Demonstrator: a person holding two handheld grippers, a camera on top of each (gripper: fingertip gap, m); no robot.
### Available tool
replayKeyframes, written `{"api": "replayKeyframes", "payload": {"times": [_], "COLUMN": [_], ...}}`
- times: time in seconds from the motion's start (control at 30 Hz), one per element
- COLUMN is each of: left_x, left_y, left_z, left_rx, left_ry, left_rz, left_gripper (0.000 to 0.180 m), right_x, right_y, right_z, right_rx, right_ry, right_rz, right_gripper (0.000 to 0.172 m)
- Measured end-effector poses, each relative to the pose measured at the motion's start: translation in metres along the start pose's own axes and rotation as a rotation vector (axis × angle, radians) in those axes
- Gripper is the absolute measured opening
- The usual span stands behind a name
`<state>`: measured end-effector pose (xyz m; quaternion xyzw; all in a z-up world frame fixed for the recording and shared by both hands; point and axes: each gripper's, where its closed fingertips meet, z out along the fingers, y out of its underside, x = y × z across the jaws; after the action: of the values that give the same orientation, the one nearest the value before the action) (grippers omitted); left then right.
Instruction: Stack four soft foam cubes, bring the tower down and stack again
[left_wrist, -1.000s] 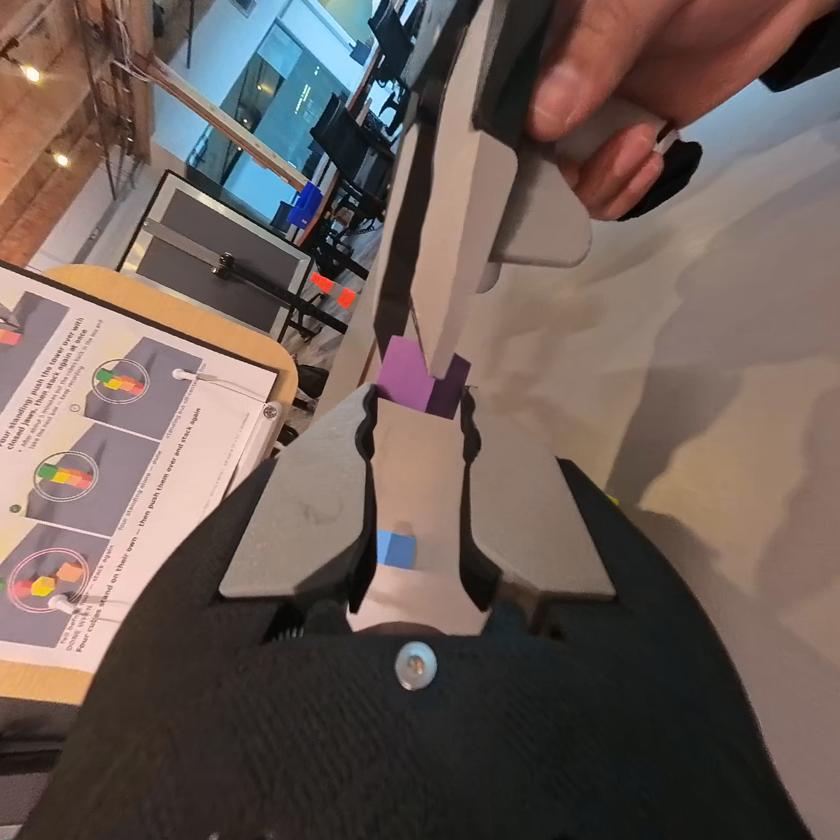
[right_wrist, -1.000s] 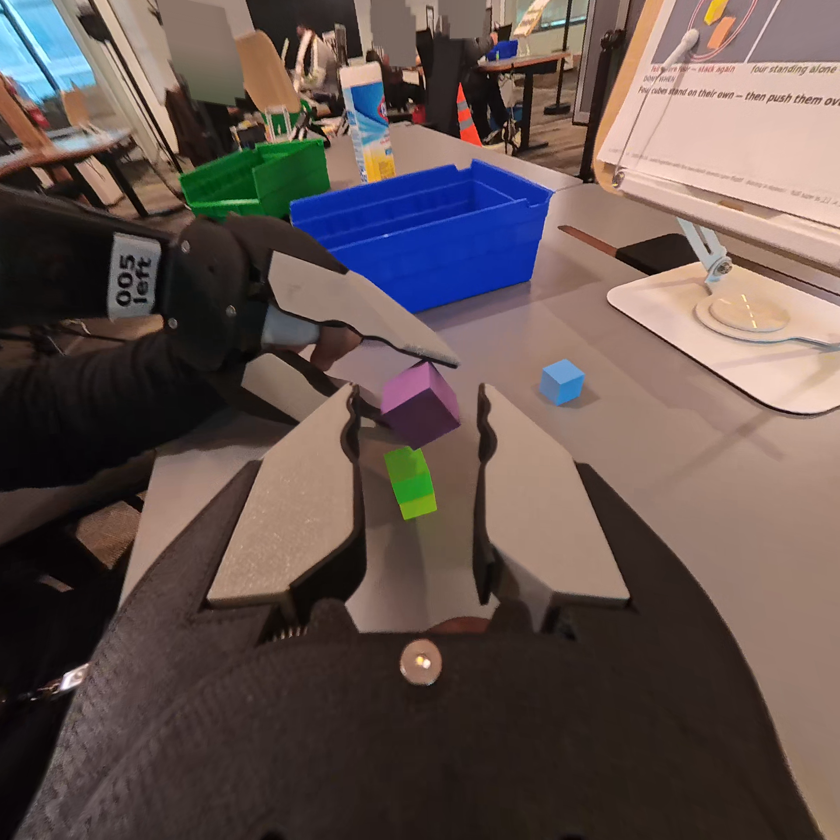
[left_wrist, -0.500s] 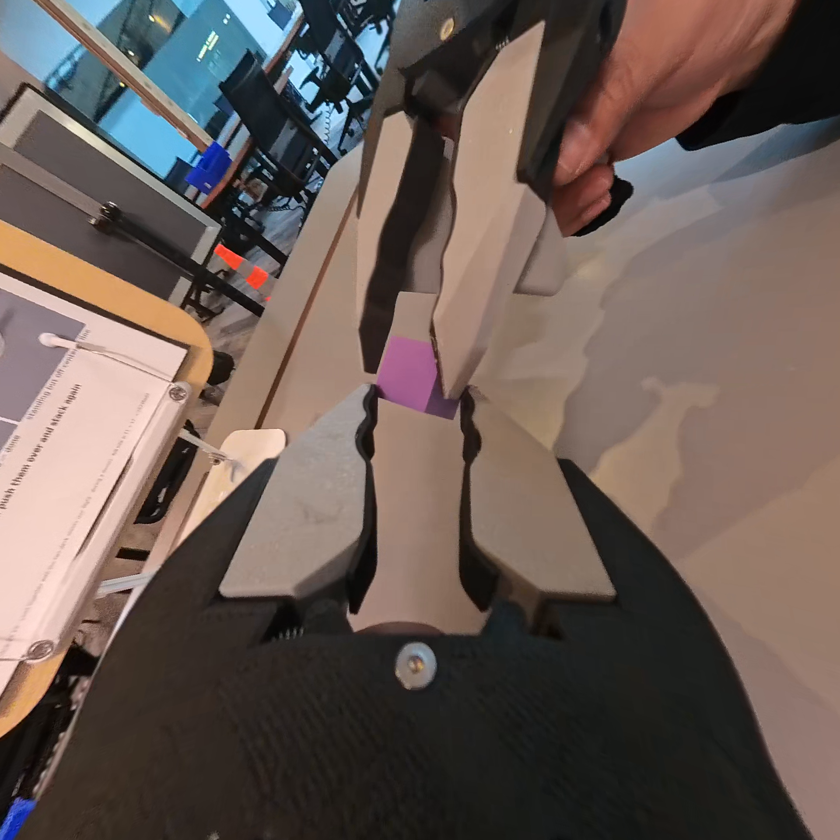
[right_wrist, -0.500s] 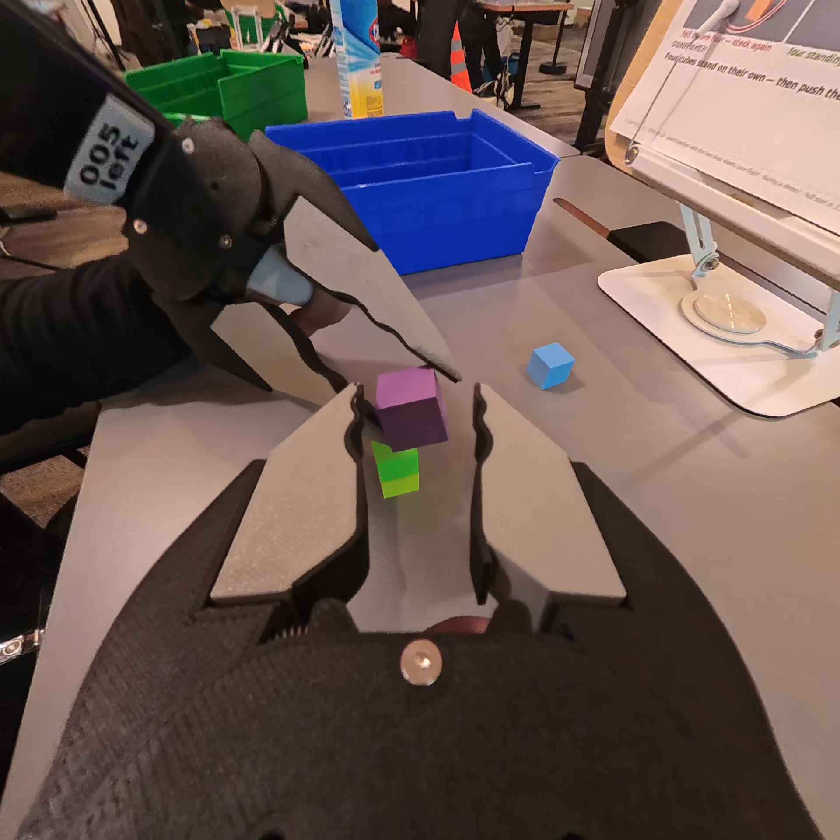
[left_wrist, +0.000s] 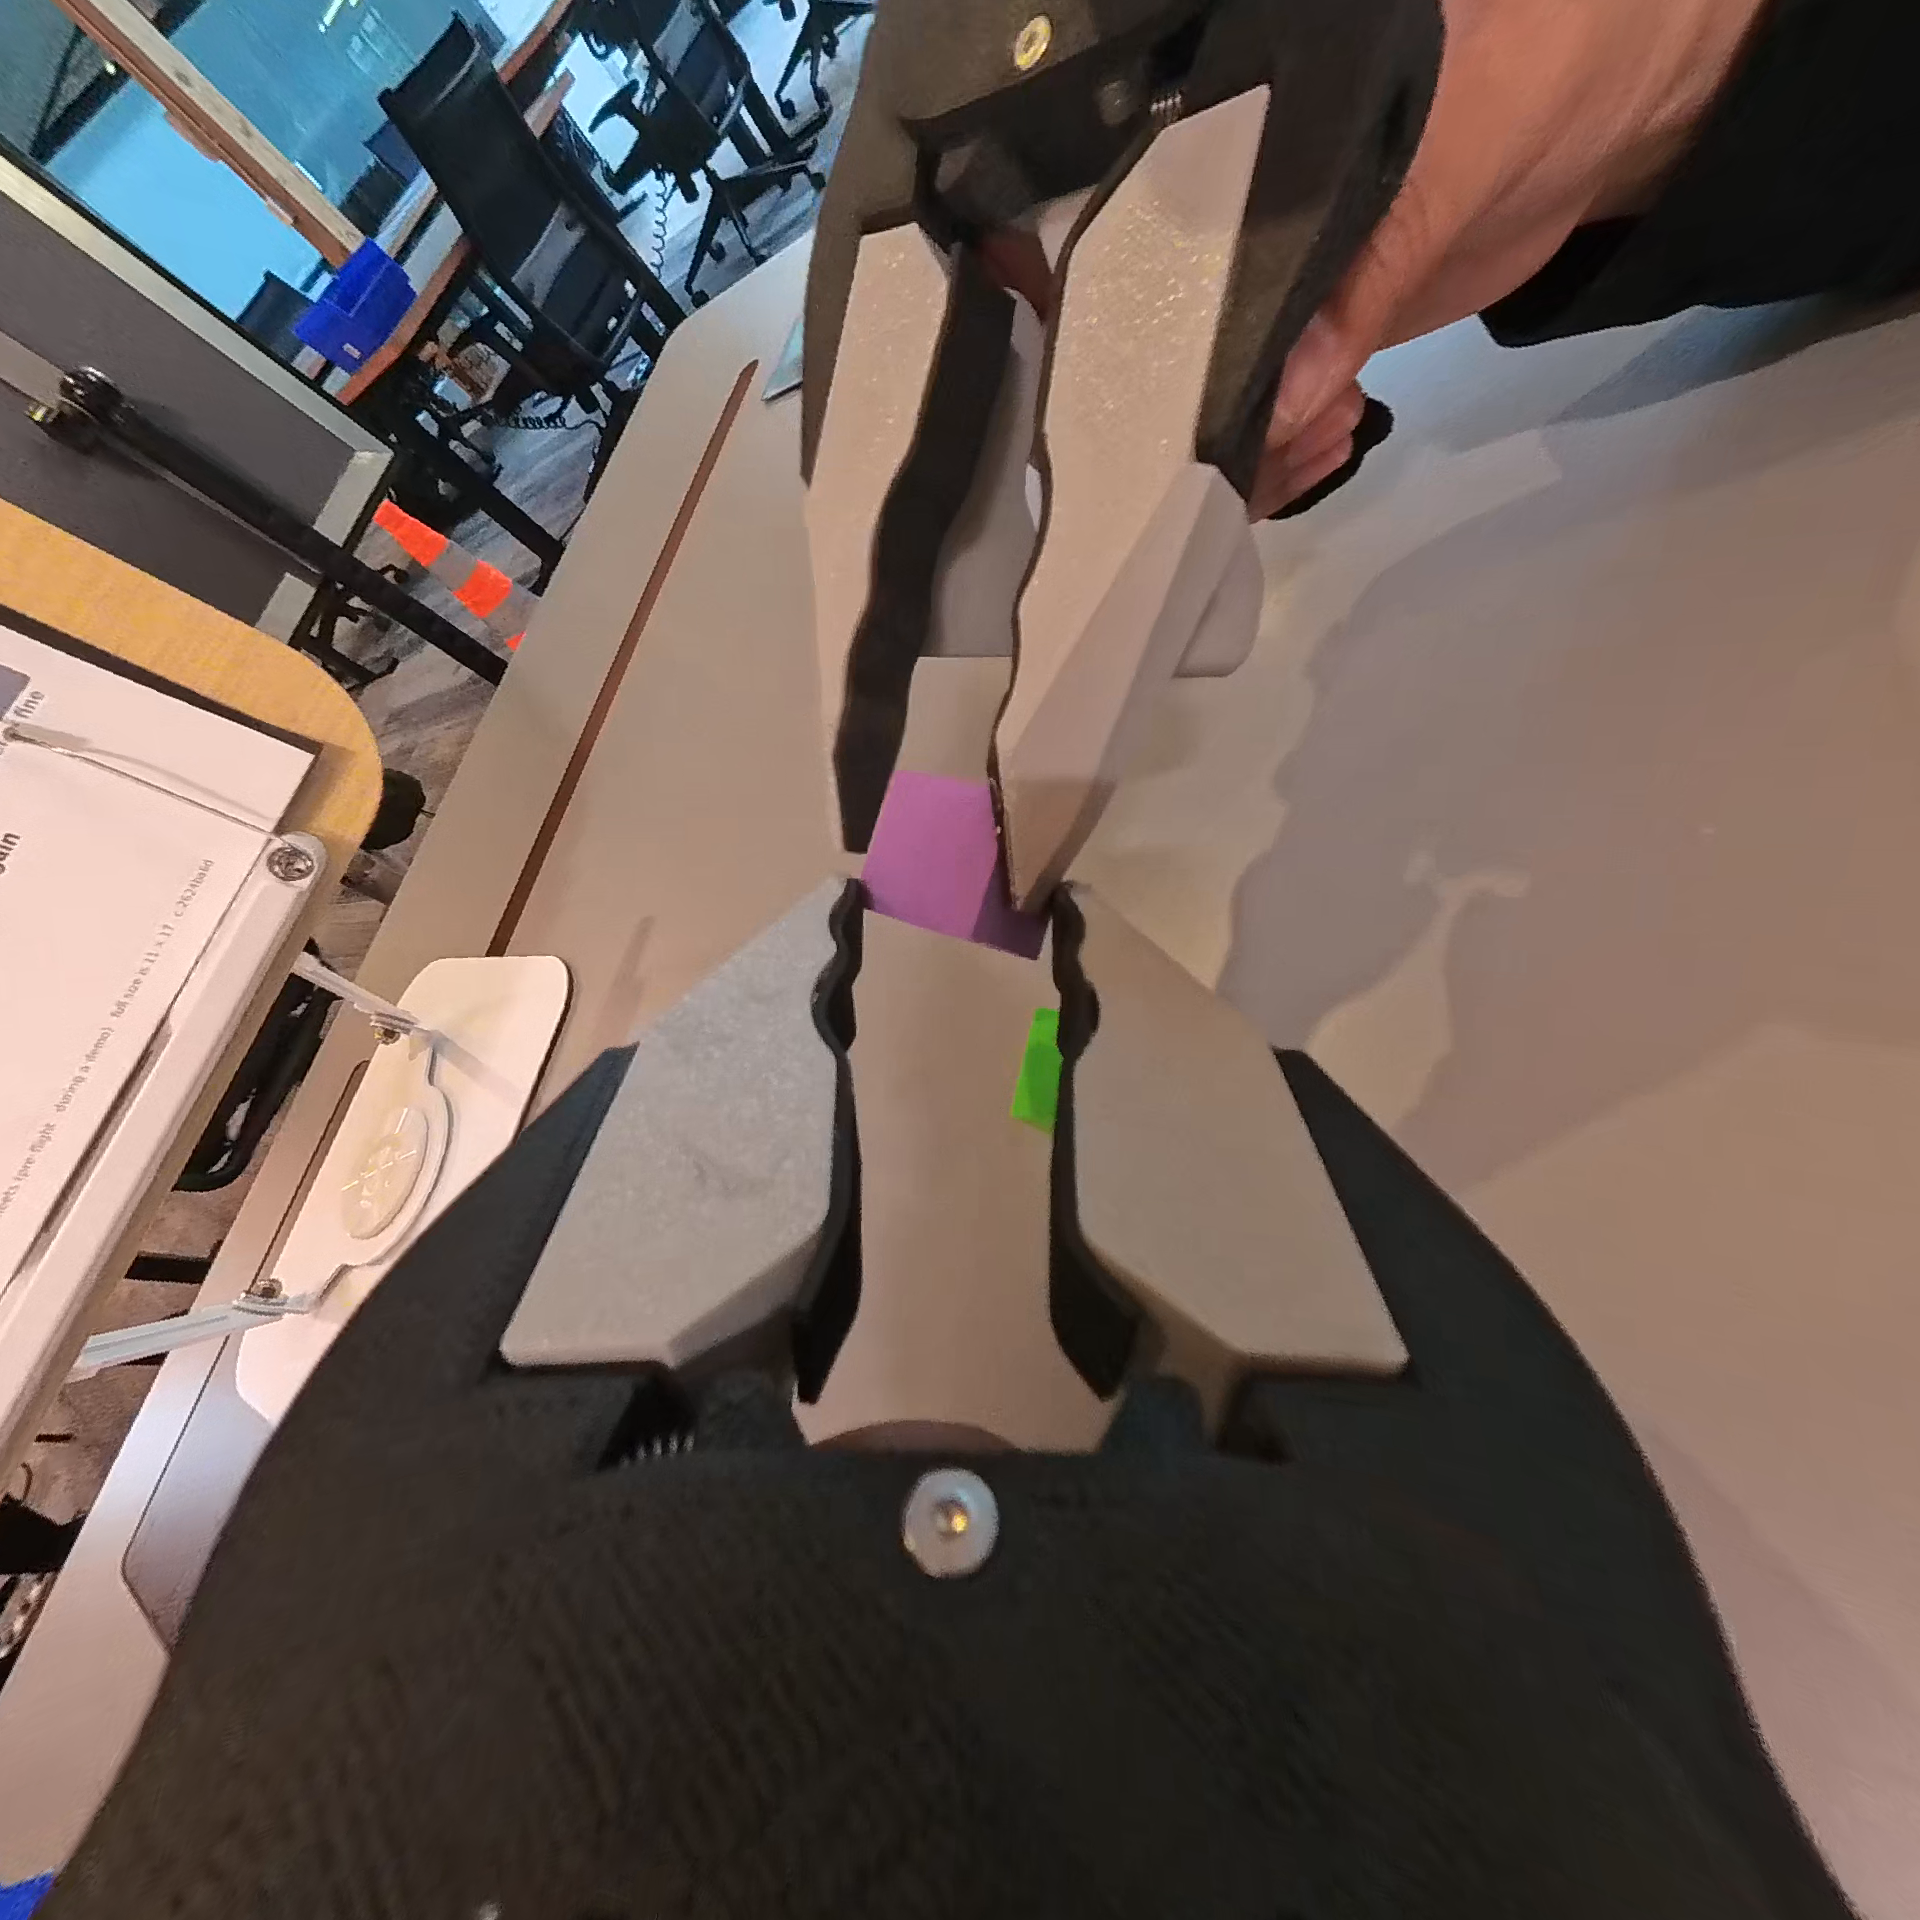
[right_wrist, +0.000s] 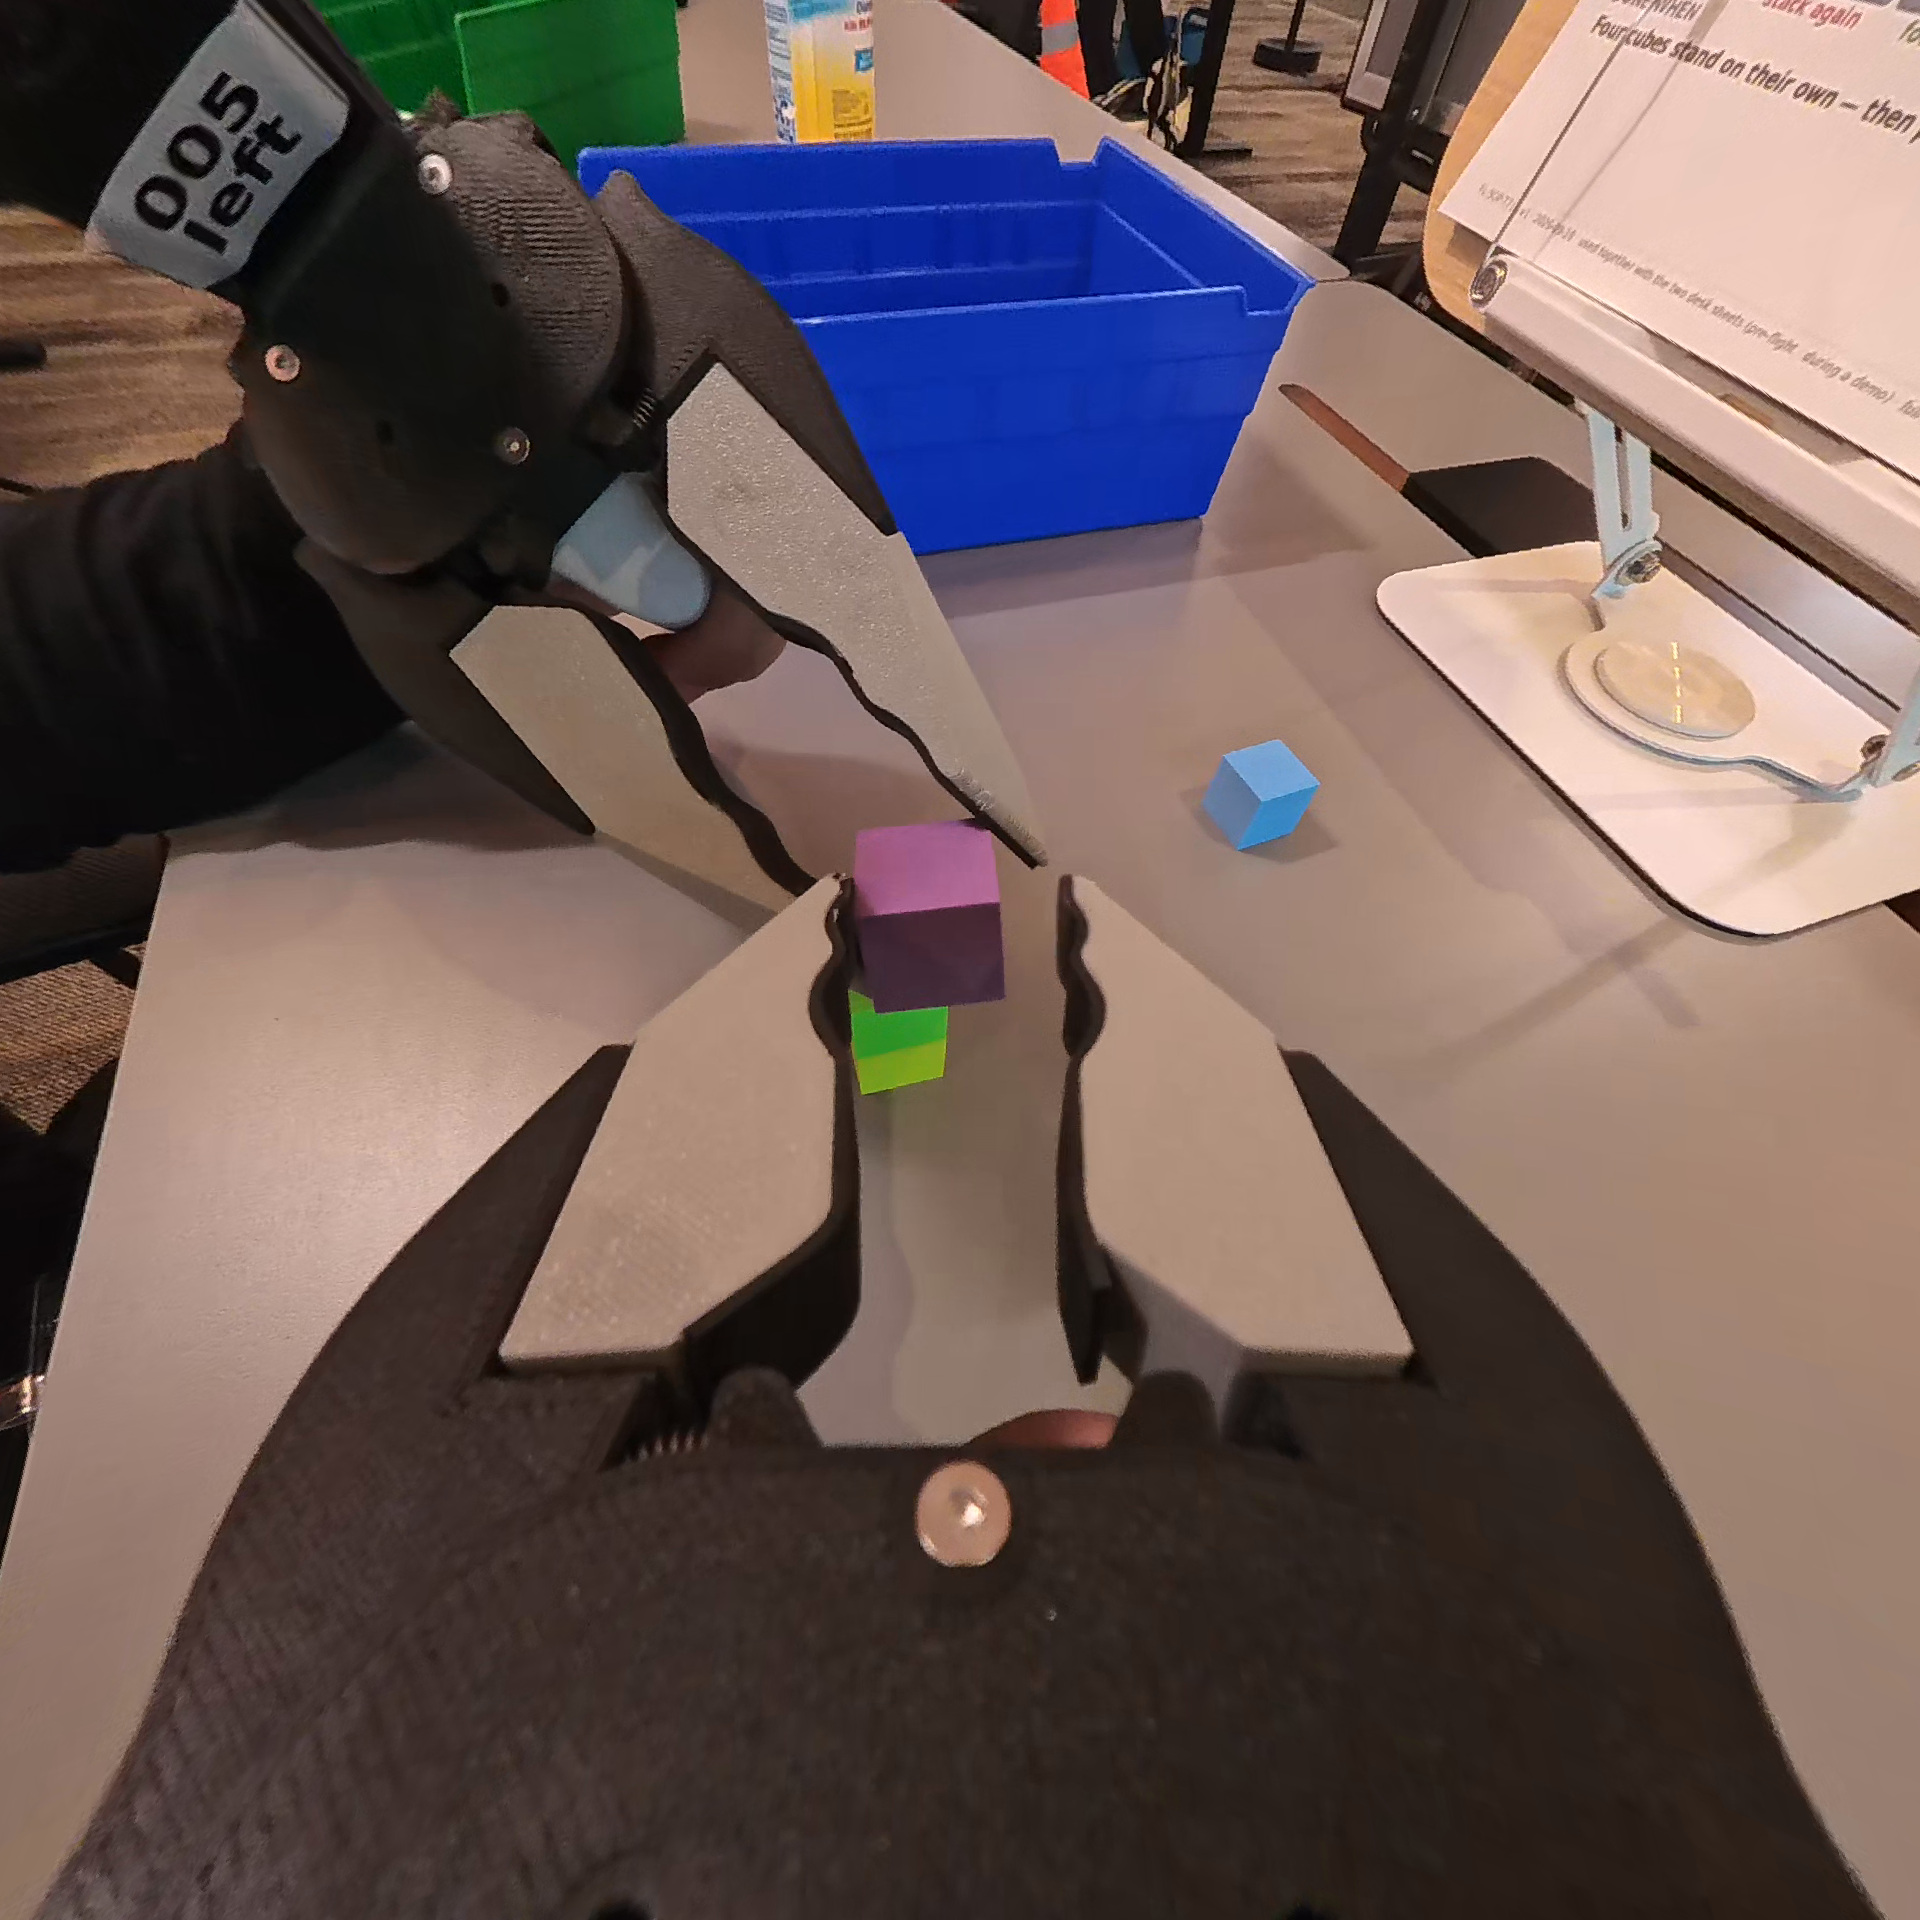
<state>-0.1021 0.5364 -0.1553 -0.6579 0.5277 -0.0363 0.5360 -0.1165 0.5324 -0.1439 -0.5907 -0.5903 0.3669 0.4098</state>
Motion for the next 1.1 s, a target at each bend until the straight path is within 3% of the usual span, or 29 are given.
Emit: {"api": "replayKeyframes", "payload": {"times": [0.73, 1.1], "left_x": [0.0, -0.007], "left_y": [-0.015, -0.017], "left_z": [-0.01, -0.011], "left_rx": [0.115, 0.118], "left_ry": [0.115, 0.059], "left_rz": [-0.216, -0.186], "left_gripper": [0.034, 0.034], "right_x": [-0.006, -0.005], "right_y": [-0.015, -0.017], "right_z": [-0.008, -0.01], "right_rx": [0.082, 0.095], "right_ry": [-0.034, -0.037], "right_rz": [0.005, 0.033], "right_gripper": [0.032, 0.028]}}
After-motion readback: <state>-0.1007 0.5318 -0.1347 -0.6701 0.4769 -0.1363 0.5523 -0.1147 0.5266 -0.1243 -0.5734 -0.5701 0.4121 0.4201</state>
